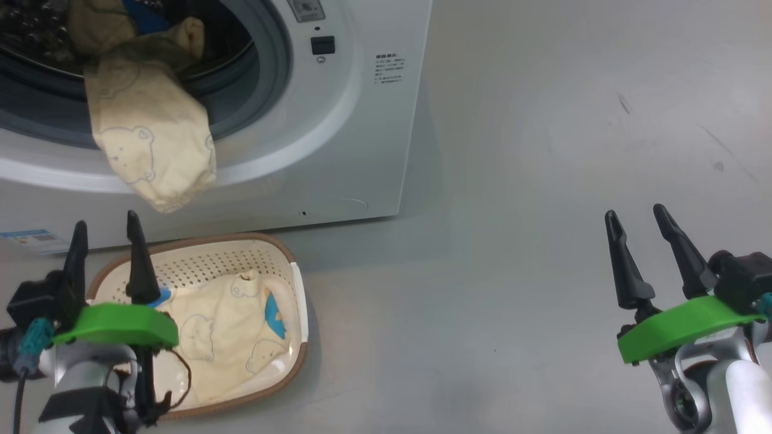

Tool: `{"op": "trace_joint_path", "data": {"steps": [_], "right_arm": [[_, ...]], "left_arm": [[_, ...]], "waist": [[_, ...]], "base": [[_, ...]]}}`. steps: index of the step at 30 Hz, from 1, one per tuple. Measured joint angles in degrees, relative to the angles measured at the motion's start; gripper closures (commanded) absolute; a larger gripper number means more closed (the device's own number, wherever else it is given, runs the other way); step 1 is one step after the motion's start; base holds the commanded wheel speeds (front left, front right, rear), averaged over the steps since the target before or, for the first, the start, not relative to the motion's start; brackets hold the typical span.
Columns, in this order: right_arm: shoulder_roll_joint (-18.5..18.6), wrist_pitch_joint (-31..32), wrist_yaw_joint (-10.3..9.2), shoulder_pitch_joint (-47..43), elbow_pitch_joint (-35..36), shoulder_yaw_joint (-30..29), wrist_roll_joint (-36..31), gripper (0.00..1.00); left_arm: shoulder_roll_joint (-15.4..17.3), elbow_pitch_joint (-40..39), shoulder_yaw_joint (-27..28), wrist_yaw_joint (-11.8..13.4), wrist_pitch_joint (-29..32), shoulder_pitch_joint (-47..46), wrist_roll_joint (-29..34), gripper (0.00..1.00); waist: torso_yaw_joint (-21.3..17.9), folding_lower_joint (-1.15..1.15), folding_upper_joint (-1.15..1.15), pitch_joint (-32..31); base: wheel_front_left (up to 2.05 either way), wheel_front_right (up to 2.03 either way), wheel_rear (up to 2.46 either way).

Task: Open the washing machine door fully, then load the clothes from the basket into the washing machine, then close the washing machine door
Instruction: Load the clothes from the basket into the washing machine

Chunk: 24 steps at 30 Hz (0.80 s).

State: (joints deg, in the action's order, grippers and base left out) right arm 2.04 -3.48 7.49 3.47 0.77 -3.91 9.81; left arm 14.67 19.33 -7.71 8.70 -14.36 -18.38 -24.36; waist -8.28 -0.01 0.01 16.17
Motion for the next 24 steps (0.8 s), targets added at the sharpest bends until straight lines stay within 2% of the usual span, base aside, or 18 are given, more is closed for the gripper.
{"op": "trace_joint_path", "data": {"steps": [12, 24], "right_arm": [[0.0, 3.5, 0.00, -4.7, 2.3, 1.0, -2.4, 0.00], [0.0, 5.6, 0.00, -9.2, 4.1, 1.0, -2.9, 0.00]], "left_arm": [[-1.3, -10.1, -3.3, 3.2, 0.2, 13.2, 3.2, 0.00], [-1.8, -12.6, -5.5, 4.4, 1.5, 19.1, 3.4, 0.00]], "waist": [[4.1, 0.00, 0.00, -8.2], [5.9, 0.00, 0.00, -13.4]], "base": [[0.00, 0.00, 0.00], [0.00, 0.00, 0.00]]}}
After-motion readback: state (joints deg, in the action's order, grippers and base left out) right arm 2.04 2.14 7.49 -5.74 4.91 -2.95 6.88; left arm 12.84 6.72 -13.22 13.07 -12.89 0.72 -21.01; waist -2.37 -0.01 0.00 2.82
